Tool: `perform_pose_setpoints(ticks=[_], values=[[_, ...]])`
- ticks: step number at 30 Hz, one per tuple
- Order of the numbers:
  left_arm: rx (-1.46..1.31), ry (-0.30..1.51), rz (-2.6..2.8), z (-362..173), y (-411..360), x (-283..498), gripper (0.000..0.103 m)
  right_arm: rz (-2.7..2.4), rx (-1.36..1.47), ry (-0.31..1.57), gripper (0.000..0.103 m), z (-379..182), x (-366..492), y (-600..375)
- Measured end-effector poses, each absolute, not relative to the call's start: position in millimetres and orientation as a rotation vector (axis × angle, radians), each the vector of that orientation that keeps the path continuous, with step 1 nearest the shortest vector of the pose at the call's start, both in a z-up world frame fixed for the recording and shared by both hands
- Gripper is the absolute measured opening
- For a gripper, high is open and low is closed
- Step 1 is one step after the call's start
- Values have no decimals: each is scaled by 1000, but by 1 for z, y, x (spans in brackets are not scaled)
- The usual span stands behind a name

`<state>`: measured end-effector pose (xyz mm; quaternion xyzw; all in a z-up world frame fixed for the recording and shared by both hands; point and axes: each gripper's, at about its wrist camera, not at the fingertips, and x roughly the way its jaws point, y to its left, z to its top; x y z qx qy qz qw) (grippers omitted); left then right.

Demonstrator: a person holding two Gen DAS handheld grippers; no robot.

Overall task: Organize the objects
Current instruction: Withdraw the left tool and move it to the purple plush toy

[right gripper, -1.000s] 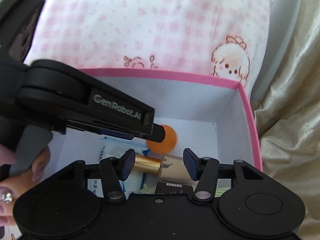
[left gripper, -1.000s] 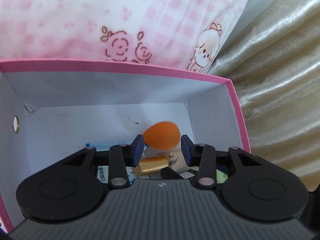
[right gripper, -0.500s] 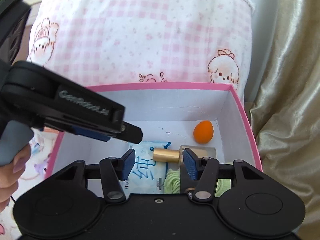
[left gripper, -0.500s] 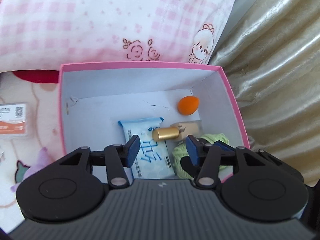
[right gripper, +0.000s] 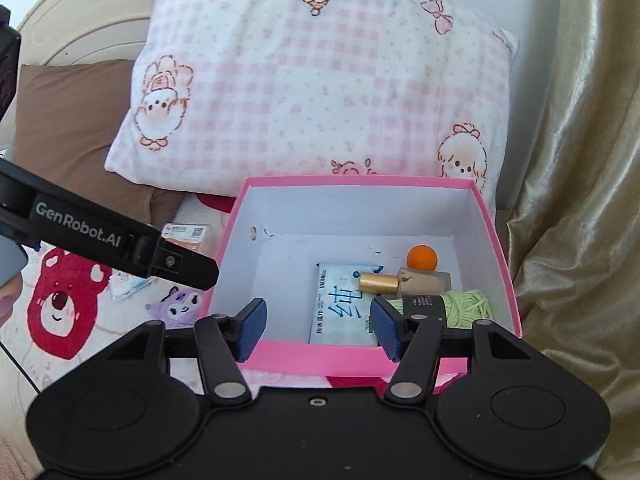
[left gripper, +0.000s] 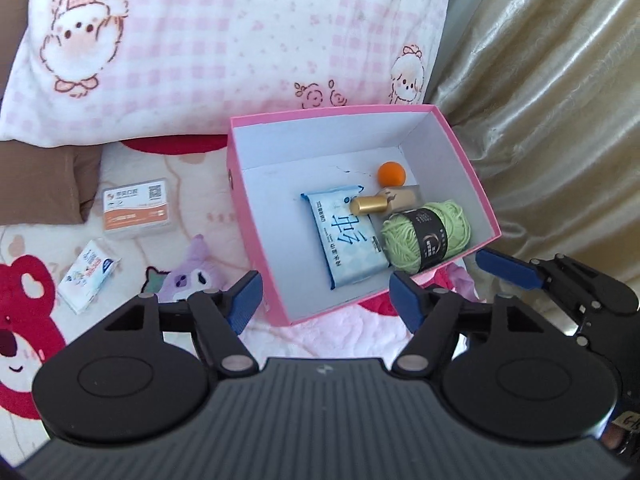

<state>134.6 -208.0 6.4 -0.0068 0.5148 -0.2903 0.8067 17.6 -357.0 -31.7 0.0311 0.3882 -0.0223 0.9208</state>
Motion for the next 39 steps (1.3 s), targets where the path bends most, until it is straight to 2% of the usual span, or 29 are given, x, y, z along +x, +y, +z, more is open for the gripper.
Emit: perform_pose_setpoints(ticks=[6,8,15,21,32,39], values=[[-16,1071,-622,30,-158,113,78,49,-1,777,76,-3,-12,-317],[-8,1051,-614,34,-142,107,80,76,-13,764,77,3,-17,-305],[-85,1044,-574,21,-94,108,85,200,-55,756,85,2,-16,-260],[-135,1040,-576,-8,-73,120,85,274,-98,769,86,-19,-7,-229],[-55,1019,-594,-86,-71,170,85,286,-106,805,85,-84,16,-187],[-132,1018,-664,-127,-72,186,78,183,-105,772,85,-133,20,-189]])
